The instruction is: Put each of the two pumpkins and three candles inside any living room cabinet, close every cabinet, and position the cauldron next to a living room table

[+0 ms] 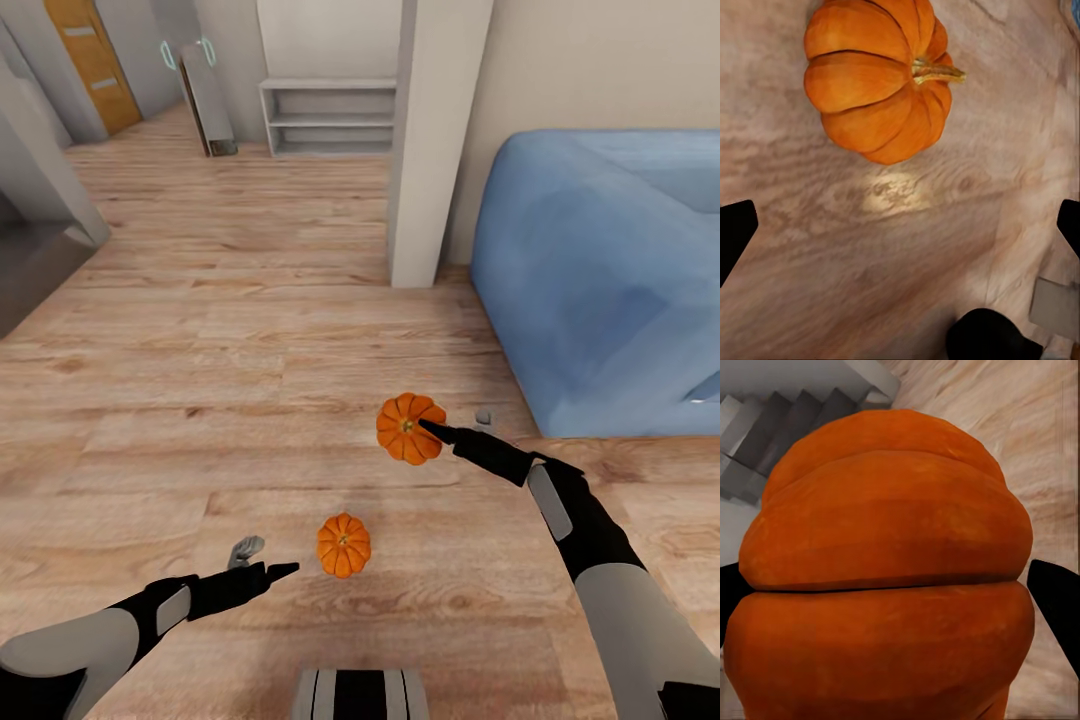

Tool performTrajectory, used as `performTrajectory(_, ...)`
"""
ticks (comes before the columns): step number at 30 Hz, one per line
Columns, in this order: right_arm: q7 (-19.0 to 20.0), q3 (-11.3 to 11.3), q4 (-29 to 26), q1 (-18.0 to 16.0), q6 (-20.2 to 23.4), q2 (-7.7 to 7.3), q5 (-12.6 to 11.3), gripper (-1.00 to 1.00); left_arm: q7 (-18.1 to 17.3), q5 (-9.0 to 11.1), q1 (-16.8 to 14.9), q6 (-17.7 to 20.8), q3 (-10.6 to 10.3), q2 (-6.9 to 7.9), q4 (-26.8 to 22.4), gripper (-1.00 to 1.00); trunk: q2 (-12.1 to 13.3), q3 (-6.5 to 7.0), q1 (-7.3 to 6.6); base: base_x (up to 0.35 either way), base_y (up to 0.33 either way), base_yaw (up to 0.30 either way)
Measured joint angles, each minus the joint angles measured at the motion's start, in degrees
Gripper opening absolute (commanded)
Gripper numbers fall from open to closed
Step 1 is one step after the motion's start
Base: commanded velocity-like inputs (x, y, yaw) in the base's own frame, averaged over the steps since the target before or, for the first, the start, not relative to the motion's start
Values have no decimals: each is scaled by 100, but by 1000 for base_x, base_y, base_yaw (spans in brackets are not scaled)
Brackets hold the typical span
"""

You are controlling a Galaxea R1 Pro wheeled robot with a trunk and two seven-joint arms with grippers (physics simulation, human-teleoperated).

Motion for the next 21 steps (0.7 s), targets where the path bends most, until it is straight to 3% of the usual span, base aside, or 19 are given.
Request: performTrajectory(21,16,19,-268,27,-17,3,-23,-100,-119,1,-4,0,-2,23,1,100,-28,-465,54,0,0,0)
